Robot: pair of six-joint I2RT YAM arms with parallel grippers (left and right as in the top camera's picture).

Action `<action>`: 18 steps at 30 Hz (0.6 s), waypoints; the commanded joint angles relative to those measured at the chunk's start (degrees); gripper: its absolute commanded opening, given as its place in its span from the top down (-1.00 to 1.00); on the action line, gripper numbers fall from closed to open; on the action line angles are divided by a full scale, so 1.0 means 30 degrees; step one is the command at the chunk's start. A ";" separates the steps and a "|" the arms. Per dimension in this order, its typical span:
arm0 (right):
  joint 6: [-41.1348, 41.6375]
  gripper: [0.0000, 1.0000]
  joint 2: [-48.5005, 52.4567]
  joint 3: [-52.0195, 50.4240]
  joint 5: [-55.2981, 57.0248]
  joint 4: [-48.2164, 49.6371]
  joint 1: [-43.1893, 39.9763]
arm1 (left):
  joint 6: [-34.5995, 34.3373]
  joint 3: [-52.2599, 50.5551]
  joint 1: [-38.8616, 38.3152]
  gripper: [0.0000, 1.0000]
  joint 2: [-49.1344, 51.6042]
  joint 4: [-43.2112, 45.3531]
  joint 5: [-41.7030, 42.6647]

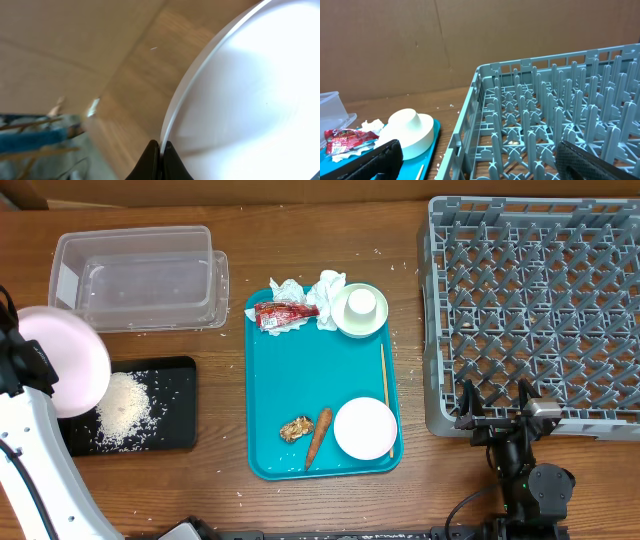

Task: Sort waste into correct bins and load items into the dishwasher
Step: 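Carry the empty plate back and set it on the teal tray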

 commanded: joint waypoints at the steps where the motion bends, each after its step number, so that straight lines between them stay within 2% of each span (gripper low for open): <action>1: 0.0066 -1.00 -0.0189 -0.0197 0.0189 0.0095 -0.0073 | 0.0226 0.0379 -0.0036 0.92 -0.0073 0.0117 0.4357; 8: 0.0066 -1.00 -0.0189 -0.0197 0.0182 0.0095 -0.0073 | 0.0117 0.0546 -0.0044 0.92 -0.0102 0.0175 1.2553; 13: 0.0058 -1.00 -0.0189 -0.0197 0.0189 0.0095 -0.0073 | -0.0554 0.0692 -0.0342 0.92 -0.0124 -0.0131 1.9722; 15: 0.0066 -1.00 -0.0189 -0.0197 0.0189 0.0095 -0.0073 | -0.0539 0.0685 -0.0991 0.92 -0.0036 -0.0175 2.0662; 18: 0.0058 -1.00 -0.0189 -0.0197 0.0189 0.0095 -0.0073 | -0.0539 0.0656 -0.2594 0.92 0.0168 -0.0182 2.0189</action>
